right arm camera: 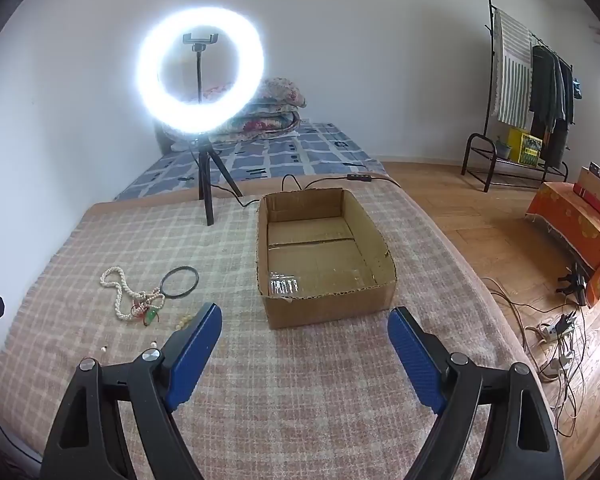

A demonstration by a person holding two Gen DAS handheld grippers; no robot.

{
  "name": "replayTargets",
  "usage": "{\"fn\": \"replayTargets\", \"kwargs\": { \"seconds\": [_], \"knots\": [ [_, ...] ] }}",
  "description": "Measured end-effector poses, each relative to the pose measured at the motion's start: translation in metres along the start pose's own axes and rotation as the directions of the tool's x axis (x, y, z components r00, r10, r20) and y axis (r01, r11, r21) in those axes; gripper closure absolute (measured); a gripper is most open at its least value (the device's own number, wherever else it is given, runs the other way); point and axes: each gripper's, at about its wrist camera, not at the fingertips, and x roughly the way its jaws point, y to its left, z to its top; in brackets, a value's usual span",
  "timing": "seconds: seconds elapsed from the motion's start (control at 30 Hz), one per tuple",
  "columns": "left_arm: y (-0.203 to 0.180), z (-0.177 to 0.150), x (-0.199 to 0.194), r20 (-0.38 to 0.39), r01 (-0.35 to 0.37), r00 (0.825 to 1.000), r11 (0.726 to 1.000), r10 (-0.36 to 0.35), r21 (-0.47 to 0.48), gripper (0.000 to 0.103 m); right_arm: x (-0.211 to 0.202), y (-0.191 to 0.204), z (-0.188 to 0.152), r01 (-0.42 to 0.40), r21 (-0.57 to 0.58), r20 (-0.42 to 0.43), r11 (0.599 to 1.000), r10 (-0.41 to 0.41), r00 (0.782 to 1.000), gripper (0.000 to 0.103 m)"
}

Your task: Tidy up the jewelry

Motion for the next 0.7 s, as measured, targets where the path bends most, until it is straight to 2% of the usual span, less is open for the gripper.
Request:
{"fn": "replayTargets", "kwargs": {
  "seconds": [0.1,0.7],
  "knots": [
    [0.0013,0.0005,0.0003,-0.013,0.022,1.0,1.0,-0.022,-0.023,0.0,0.0002,-0.0031,0.0021,0.004,0.003,0.004,1.0,-0.004,1.0,0.016],
    [0.0063,0.0082,-0.0053,0.014,0.008,1.0,1.0,-0.007,-0.03,0.0,0.0018,0.0025,0.0009,0.007,-0.002,0.013,1.0,-0.007,1.0,0.016]
  ]
}}
